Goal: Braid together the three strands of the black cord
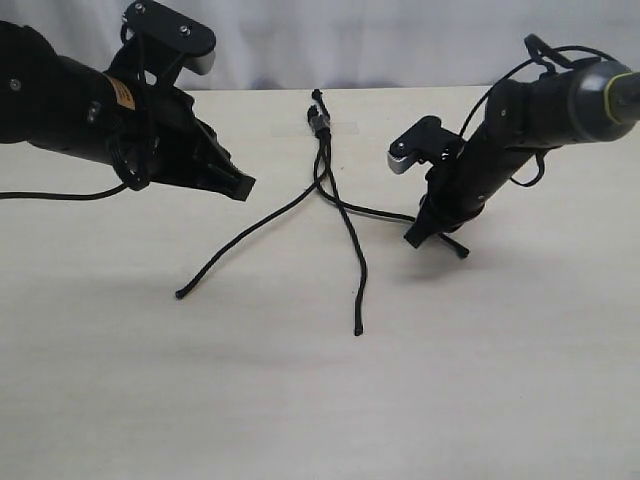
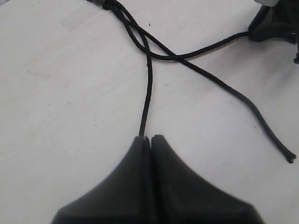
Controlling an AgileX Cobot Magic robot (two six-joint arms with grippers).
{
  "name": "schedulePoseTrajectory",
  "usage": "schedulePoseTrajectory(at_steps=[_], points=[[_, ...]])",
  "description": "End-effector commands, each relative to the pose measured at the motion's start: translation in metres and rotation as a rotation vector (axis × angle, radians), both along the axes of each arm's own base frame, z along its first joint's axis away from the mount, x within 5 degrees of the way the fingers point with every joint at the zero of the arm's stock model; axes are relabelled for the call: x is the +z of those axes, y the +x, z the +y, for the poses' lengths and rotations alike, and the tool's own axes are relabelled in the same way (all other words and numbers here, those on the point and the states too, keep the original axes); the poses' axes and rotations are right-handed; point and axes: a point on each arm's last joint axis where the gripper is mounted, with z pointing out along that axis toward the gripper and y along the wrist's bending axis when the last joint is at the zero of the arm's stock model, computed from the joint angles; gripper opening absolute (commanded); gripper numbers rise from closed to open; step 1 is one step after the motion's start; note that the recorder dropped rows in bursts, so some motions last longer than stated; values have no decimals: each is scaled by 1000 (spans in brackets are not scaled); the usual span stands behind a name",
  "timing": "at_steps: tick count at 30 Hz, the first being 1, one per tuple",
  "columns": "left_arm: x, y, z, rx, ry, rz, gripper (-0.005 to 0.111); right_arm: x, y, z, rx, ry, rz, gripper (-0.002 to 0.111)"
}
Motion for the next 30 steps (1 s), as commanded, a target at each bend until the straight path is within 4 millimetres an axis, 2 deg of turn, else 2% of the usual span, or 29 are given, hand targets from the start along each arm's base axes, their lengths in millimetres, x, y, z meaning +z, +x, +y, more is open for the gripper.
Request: schedulePoseTrajectory(at_steps=[1,4,8,12,17,25,27,30], points=[[2,-1,-2,-12,2,-12,0,31,1,1,14,10,-48,4],[2,-1,-2,-15,7,-14,0,54,2,0,10,22,-114,4],[1,-2,-2,-16,11,-2,0,63,5,-3,20,2,-171,4],[1,-3,-2,-17,13,6,0,51,10,-8,19,-56,-182,4],[1,-3,-2,-17,13,6,0,41,12,-8,-11,-54,-176,4],[1,-3,-2,-17,13,6,0,13,14,-8,-63,-48,-112,5],[1,-3,-2,-17,13,6,0,12,15,-9,-93,-53,-108,13],[1,-3,-2,-17,13,6,0,12,15,-9,-131,-56,-115,35]])
